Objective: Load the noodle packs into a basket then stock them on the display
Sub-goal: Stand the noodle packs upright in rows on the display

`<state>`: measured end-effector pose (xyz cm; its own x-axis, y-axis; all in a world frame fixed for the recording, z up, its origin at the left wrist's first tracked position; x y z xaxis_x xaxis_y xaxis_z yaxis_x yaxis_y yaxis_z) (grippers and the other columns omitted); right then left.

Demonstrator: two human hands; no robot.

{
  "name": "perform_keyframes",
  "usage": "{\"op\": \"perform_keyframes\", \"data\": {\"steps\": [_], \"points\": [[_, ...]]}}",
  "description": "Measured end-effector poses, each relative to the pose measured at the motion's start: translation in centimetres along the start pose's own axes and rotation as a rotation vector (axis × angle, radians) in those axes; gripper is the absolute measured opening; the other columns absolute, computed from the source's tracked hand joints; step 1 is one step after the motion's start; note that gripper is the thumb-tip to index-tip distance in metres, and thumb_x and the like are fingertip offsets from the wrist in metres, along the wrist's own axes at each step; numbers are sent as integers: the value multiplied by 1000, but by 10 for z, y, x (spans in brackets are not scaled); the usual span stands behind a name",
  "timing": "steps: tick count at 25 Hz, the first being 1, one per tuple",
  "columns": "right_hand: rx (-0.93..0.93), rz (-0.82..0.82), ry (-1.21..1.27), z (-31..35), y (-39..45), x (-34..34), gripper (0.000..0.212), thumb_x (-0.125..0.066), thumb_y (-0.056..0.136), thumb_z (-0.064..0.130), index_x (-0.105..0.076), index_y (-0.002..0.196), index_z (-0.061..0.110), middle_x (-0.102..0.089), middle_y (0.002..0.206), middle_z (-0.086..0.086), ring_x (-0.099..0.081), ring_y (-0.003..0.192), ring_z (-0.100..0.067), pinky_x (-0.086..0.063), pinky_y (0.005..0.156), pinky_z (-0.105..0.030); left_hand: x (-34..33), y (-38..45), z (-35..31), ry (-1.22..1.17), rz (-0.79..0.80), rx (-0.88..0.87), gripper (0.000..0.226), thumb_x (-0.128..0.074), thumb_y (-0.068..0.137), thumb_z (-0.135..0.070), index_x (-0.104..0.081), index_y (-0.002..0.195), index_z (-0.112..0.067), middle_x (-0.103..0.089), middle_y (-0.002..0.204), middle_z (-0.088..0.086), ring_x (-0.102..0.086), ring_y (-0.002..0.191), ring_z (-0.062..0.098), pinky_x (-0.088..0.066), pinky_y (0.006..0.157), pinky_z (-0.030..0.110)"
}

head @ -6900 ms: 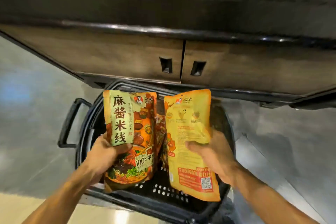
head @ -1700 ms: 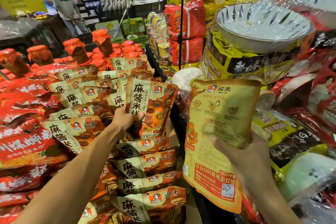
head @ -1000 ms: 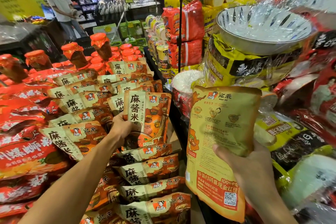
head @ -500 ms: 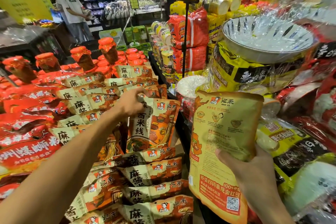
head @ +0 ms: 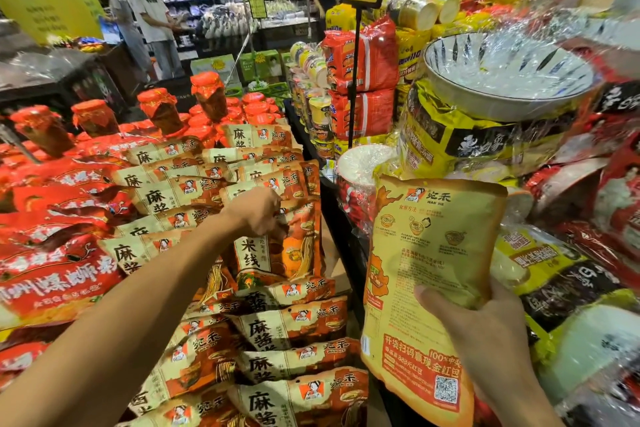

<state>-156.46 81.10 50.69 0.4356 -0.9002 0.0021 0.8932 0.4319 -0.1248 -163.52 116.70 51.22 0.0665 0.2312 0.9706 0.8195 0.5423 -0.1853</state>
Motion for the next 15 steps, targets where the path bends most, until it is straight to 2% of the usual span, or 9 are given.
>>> {"op": "perform_keyframes", "data": {"steps": [1, 4, 7, 9, 11, 13, 15], "points": [[3, 1, 1, 0, -1, 1, 26, -84, 77, 3, -70, 89, 23, -78, 77, 11, -75, 68, -11, -56, 61, -31, 5, -2, 10, -34, -67, 16, 37, -88, 74, -33, -58, 61, -16, -61, 64, 0, -59, 61, 21, -37, 49, 25], [5, 18, 3, 0, -2, -1, 27, -83, 78, 3, -70, 92, 23, -77, 76, 15, -74, 67, -5, -53, 53, -21, 7, -12, 22, -94, -206, 20, 34, -86, 76, -38, -66, 64, -13, -66, 63, 1, -64, 60, 22, -46, 54, 27], [-4, 22, 0, -3, 0, -6, 30, -83, 78, 4, -68, 94, 25, -77, 78, 14, -75, 67, -8, -53, 56, -26, -15, -14, 10, -106, -186, -2, 35, -84, 78, -39, -63, 61, -17, -65, 63, -3, -63, 60, 21, -49, 60, 29], [-19, 7, -17, -6, 0, -8, 30, -85, 77, 7, -68, 96, 23, -77, 76, 12, -75, 64, -12, -55, 58, -29, -21, -7, 1, -90, -138, -20, 31, -84, 79, -37, -66, 68, -15, -71, 73, 2, -68, 68, 25, -55, 63, 31], [-26, -10, -33, -8, 1, -7, 30, -87, 75, 10, -67, 95, 23, -77, 76, 12, -75, 63, -14, -57, 59, -33, -16, -2, -4, -65, -68, -21, 30, -85, 78, -36, -71, 93, -14, -76, 88, 4, -72, 82, 25, -58, 72, 33], [-33, -22, -48, -9, 1, -6, 31, -88, 74, 12, -68, 95, 23, -78, 76, 9, -76, 64, -17, -60, 62, -39, -7, -3, -9, 0, -30, -55, 66, -85, 76, -41, -60, 131, -15, -76, 104, 4, -71, 96, 25, -58, 84, 37], [-42, -32, -54, -8, 0, -4, 32, -88, 73, 12, -69, 96, 22, -78, 77, 5, -76, 64, -20, -61, 64, -43, 1, -7, -10, 6, -13, -79, 80, -82, 76, -48, -50, 142, -17, -75, 111, 3, -70, 101, 24, -56, 88, 35]]}}
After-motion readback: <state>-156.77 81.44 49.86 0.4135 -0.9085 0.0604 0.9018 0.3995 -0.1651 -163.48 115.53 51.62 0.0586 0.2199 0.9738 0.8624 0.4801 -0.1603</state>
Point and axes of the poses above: each hand's wrist, its own y-axis towards the middle knuckle, its own x-axis out of the back of the hand, z = x × y, the point moved 8 cm from there along y, towards the middle knuckle
